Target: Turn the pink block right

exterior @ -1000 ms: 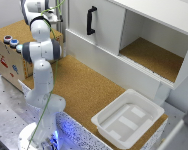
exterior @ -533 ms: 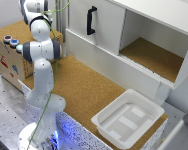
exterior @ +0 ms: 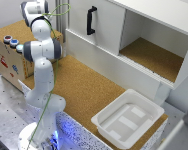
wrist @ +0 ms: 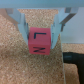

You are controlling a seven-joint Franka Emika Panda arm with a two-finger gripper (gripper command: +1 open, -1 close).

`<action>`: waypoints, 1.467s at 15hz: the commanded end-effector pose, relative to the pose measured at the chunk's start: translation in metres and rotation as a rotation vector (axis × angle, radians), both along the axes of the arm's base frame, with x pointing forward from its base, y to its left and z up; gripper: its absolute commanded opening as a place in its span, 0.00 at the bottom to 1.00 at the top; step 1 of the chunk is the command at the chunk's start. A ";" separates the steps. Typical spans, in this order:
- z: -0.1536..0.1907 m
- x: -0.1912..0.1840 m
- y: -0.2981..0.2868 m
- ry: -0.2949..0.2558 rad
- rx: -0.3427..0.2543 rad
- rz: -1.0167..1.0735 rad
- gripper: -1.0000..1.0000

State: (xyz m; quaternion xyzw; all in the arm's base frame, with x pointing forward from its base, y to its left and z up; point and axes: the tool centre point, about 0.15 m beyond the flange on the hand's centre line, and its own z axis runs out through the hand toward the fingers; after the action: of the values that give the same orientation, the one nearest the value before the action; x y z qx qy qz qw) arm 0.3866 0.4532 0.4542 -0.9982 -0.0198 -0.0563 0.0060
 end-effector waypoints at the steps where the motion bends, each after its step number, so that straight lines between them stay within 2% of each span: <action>1: -0.008 -0.010 -0.018 0.004 -0.006 -0.001 1.00; 3: 0.008 -0.016 -0.026 -0.012 0.029 0.019 1.00; 5: 0.033 -0.023 -0.033 0.003 0.103 0.080 1.00; 7: 0.057 -0.031 -0.036 -0.019 0.141 0.204 1.00; 9: 0.077 -0.042 -0.041 -0.041 0.105 0.392 1.00; 11: 0.083 -0.058 -0.043 0.005 0.010 0.529 1.00; 13: 0.099 -0.087 -0.063 0.003 -0.050 0.516 1.00; 14: 0.099 -0.102 -0.068 0.039 -0.038 0.537 1.00; 16: 0.101 -0.138 -0.080 0.058 -0.004 0.543 1.00; 17: 0.099 -0.154 -0.086 0.066 -0.023 0.538 1.00; 19: 0.100 -0.184 -0.102 0.023 -0.003 0.506 1.00; 20: 0.099 -0.196 -0.106 0.014 -0.028 0.526 1.00; 22: 0.100 -0.217 -0.103 0.001 -0.031 0.592 1.00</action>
State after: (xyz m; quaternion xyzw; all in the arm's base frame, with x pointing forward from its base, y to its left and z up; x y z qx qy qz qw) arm 0.2347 0.3738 0.5640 -0.9617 -0.2737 -0.0019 -0.0152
